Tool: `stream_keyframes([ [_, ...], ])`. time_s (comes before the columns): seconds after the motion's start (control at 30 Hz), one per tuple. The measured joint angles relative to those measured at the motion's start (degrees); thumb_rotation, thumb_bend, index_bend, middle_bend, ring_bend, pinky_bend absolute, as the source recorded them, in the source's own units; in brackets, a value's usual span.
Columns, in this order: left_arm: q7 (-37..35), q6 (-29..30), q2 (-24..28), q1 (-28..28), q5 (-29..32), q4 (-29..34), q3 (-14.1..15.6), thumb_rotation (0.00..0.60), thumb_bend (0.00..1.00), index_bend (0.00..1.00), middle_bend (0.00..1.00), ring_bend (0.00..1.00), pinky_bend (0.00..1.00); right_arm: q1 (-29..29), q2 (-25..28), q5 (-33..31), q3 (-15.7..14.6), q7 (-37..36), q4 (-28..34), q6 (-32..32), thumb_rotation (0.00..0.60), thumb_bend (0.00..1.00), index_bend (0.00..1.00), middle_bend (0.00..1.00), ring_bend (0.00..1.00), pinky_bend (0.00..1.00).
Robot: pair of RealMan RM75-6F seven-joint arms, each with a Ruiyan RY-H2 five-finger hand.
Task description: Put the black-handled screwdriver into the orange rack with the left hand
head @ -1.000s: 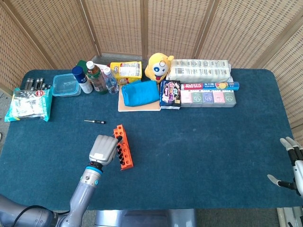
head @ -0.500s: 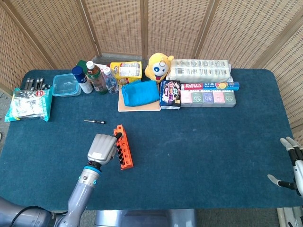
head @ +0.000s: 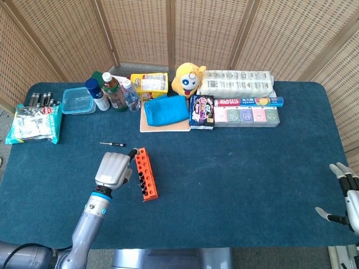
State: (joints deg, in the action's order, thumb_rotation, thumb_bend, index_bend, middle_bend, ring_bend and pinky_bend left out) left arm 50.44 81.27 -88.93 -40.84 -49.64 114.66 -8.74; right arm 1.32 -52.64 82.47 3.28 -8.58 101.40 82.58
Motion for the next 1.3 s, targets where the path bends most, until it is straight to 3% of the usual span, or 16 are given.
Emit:
stream_keyframes([
  [0.6, 3.46, 0.72, -6.20, -1.35, -0.92, -6.07, 0.36, 0.600, 0.35, 0.28, 1.00, 1.00, 1.00, 0.01, 0.24, -0.26, 0.13, -0.90, -0.16, -0.08, 0.600, 0.00, 0.06, 0.06, 0.08, 0.24],
  [1.3, 5.26, 0.83, -7.66, -1.07, -1.22, -5.73, 0.67, 0.600, 0.35, 0.28, 1.00, 1.00, 1.00, 0.03, 0.25, -0.21, 0.13, -0.86, -0.12, -0.08, 0.600, 0.00, 0.06, 0.06, 0.08, 0.24],
])
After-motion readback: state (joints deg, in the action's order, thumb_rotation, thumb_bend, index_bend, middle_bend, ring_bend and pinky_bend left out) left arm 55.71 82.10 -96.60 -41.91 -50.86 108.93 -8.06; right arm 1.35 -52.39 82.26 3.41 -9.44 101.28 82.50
